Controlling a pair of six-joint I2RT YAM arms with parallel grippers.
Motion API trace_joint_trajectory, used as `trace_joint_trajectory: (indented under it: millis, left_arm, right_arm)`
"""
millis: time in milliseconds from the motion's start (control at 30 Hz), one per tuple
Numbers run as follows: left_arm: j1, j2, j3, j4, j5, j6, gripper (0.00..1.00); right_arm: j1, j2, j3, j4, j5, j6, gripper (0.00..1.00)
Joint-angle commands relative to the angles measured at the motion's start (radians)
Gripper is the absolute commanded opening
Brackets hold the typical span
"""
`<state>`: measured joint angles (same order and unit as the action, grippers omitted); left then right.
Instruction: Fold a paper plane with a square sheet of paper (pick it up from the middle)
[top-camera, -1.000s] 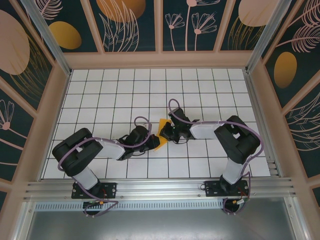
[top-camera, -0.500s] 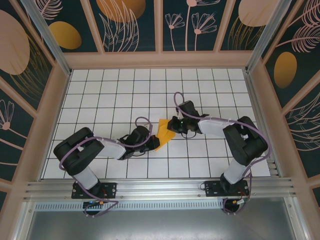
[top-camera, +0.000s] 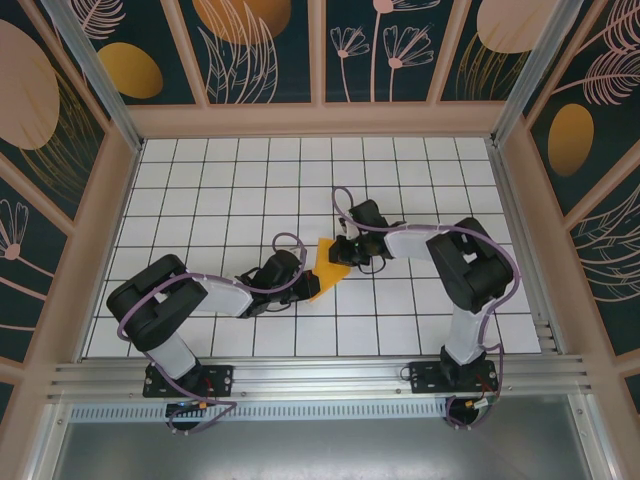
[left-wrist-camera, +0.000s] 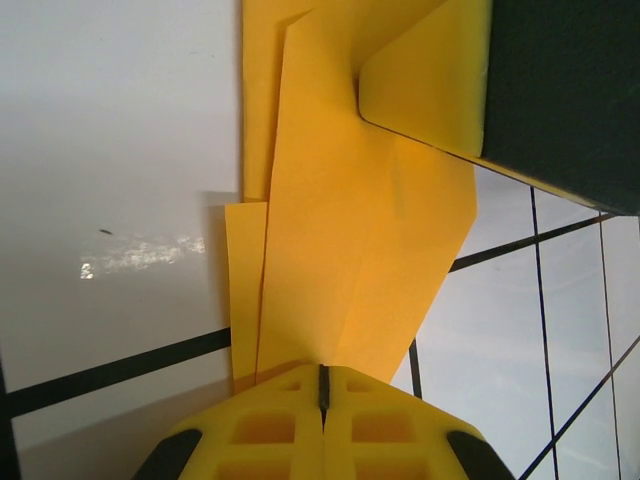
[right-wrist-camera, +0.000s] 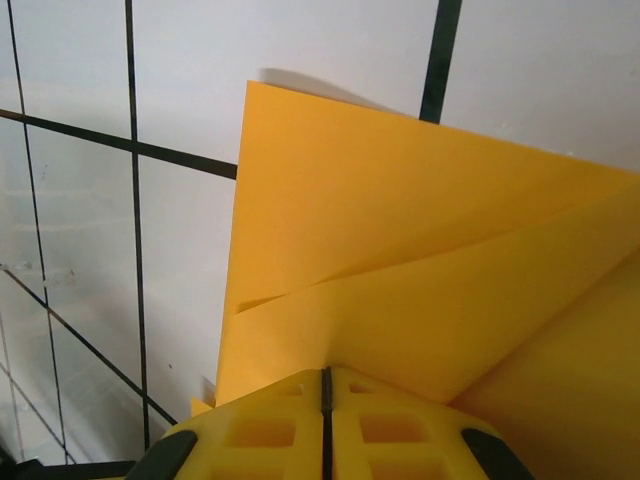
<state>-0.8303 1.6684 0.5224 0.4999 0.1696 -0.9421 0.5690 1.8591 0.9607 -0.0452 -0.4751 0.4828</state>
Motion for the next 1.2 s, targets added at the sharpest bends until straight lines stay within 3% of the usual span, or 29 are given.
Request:
trace_joint_trajectory:
  millis: [0,533,700,967,1167]
  left_arm:
    - [0.006,0.007,-0.03,-0.132,-0.015,0.034,0.04]
    - [0.005,0.004,-0.085,-0.117,0.014,0.038,0.03]
    - [0.005,0.008,-0.073,-0.116,0.015,0.041,0.03]
    - [0.006,0.016,-0.061,-0.113,0.007,0.042,0.03]
    - [0.005,0.021,-0.058,-0.112,0.007,0.042,0.03]
  right_arm:
    - [-0.017,0.049,0.034,-0.044,0.022,-0.055,0.11]
    - [-0.192,0.131,0.166,-0.06,0.034,-0.092,0.1]
    - [-0.207,0.1,0.202,-0.072,0.05,-0.096,0.1]
    - [-0.091,-0.139,0.01,-0.025,0.023,-0.052,0.1]
    - [0.059,-0.14,-0.066,0.006,0.021,0.009,0.1]
